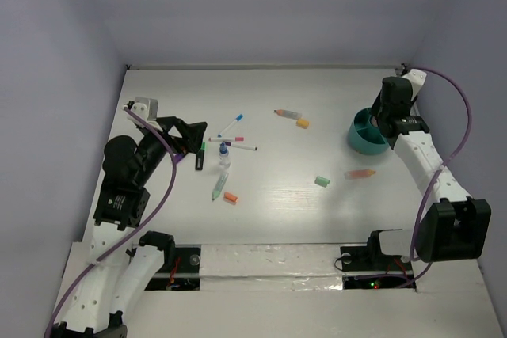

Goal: Sort the stationery into containers
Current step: Place the stationery in the storage box, then pick up the stationery from the center of the board.

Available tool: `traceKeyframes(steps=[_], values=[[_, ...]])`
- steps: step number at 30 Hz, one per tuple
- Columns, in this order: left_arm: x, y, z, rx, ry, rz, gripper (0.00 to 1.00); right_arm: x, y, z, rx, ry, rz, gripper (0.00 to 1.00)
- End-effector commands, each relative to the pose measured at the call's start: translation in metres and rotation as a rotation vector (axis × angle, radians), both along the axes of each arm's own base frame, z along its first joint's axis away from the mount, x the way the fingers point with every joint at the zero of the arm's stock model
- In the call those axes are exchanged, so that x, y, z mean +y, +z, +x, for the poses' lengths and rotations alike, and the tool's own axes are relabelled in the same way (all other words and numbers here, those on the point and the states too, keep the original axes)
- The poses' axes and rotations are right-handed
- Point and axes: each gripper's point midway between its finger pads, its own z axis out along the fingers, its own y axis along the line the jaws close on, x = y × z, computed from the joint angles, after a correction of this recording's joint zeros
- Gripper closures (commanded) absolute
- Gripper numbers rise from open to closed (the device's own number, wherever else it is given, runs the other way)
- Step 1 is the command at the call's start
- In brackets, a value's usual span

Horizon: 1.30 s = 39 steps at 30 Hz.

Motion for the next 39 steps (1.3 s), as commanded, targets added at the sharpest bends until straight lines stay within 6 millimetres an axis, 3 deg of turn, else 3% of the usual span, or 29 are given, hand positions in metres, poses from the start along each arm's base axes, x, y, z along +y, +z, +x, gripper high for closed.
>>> traceKeyframes(steps=[1, 4, 8, 10, 11, 13, 16, 17, 18, 20, 21, 24, 26, 27, 30, 34, 37, 38, 39], values=[[-0.004, 0.004, 0.001, -0.023, -0.017, -0.008, 0.01, -0.001, 0.004, 0.011, -0.047, -0.008, 0.019, 0.61], [-0.004, 0.003, 0.001, -0.02, -0.017, -0.007, 0.01, -0.001, 0.004, 0.015, -0.042, 0.0, 0.013, 0.52], [-0.004, 0.002, 0.002, -0.017, -0.017, -0.007, 0.01, 0.003, 0.018, 0.019, -0.048, 0.034, 0.011, 0.22], [-0.004, 0.002, 0.002, -0.016, -0.017, -0.006, 0.01, 0.008, 0.035, 0.023, -0.08, 0.067, 0.014, 0.14], [-0.004, 0.001, 0.003, -0.013, -0.015, -0.006, 0.01, 0.016, 0.039, 0.024, -0.088, 0.115, 0.029, 0.04], [-0.004, 0.0, 0.003, -0.011, -0.015, -0.005, 0.01, 0.027, 0.053, 0.024, -0.115, 0.187, 0.043, 0.0], [-0.004, 0.0, 0.004, -0.01, -0.012, -0.005, 0.01, 0.074, 0.061, 0.024, -0.166, 0.41, 0.129, 0.0], [-0.003, 0.0, 0.004, -0.01, -0.009, -0.004, 0.01, 0.107, 0.064, 0.022, -0.182, 0.526, 0.165, 0.0], [-0.003, 0.0, 0.004, -0.01, -0.006, -0.004, 0.01, 0.123, 0.062, 0.018, -0.184, 0.577, 0.175, 0.0], [-0.001, -0.002, 0.005, -0.005, 0.003, -0.001, 0.01, 0.167, 0.051, 0.006, -0.17, 0.729, 0.21, 0.0], [-0.001, -0.001, 0.005, -0.006, 0.005, -0.001, 0.01, 0.21, 0.051, -0.006, -0.181, 0.844, 0.211, 0.0], [-0.001, -0.003, 0.007, 0.0, 0.005, 0.0, 0.01, 0.27, 0.03, -0.027, -0.151, 1.039, 0.19, 0.0], [-0.002, -0.005, 0.008, 0.009, 0.005, 0.001, 0.01, 0.32, 0.019, -0.052, -0.131, 1.193, 0.185, 0.0], [-0.001, -0.005, 0.008, 0.009, 0.006, 0.001, 0.01, 0.322, 0.017, -0.05, -0.128, 1.194, 0.185, 0.0], [-0.001, -0.007, 0.01, 0.015, 0.012, 0.002, 0.01, 0.357, 0.017, -0.065, -0.118, 1.299, 0.189, 0.0], [0.003, -0.006, 0.01, 0.012, 0.032, 0.002, 0.01, 0.417, -0.007, -0.09, -0.045, 1.43, 0.158, 0.01], [0.005, -0.004, 0.009, 0.005, 0.046, 0.0, 0.01, 0.44, -0.015, -0.087, -0.023, 1.426, 0.145, 0.03], [0.006, -0.004, 0.009, 0.003, 0.051, 0.0, 0.01, 0.446, -0.034, -0.083, 0.021, 1.407, 0.131, 0.07], [0.007, -0.003, 0.009, 0.0, 0.055, -0.001, 0.01, 0.453, -0.039, -0.085, 0.035, 1.409, 0.129, 0.1]])
